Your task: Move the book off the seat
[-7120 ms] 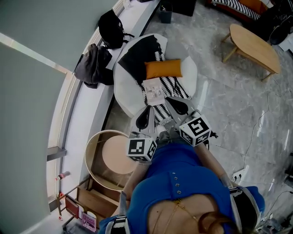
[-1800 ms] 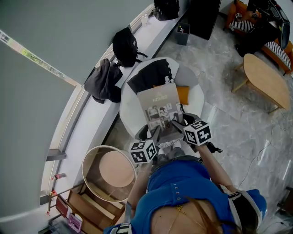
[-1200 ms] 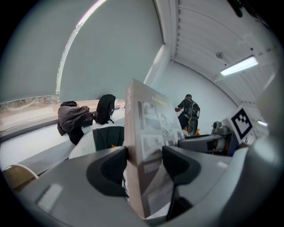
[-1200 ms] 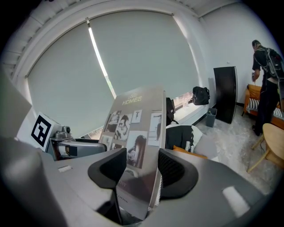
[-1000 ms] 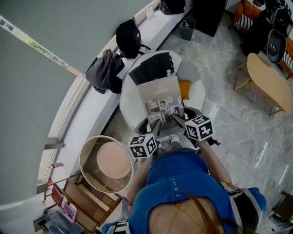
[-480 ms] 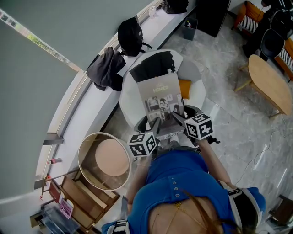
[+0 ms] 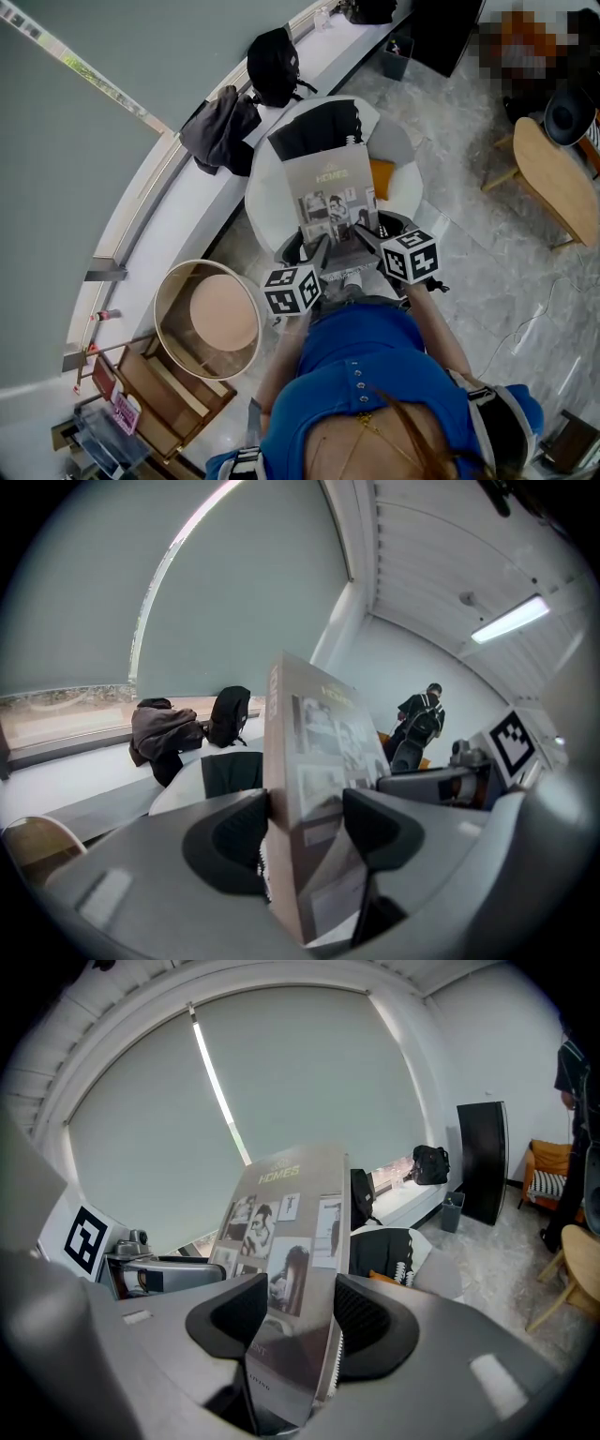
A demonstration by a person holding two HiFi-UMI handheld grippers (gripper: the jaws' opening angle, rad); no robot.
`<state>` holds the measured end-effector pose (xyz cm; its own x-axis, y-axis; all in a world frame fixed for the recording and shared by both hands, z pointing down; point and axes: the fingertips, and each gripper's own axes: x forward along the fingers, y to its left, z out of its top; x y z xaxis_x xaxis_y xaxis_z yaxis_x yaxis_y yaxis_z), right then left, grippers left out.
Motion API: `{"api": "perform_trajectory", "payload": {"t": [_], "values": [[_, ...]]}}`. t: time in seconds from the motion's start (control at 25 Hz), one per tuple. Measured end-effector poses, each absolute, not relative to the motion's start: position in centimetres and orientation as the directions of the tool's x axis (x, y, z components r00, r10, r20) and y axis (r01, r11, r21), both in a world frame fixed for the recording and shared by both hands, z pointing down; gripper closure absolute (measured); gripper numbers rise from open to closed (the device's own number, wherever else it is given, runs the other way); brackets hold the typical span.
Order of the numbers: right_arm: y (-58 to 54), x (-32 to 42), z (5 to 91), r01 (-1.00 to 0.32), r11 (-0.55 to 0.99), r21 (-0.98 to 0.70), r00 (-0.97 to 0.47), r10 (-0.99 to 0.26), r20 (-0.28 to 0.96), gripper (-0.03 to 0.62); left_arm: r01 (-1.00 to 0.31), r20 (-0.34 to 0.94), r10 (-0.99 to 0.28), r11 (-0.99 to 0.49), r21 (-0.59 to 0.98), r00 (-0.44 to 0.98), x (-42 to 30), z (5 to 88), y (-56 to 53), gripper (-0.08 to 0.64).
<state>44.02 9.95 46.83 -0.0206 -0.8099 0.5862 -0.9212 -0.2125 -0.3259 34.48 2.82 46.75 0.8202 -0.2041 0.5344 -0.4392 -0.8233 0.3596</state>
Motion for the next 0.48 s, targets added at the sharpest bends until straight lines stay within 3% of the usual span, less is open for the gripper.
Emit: {"api": "perform_trajectory", "payload": {"t": [0.48], "values": [[7.7,42.0,47.8,-0.939,-0.060,-0.340,-0.163,-0.790,0.591,0.370,-0.575,0.541,-0.339,-0.737,0.355,0.769,31.5,47.7,2.3,0.311]]}}
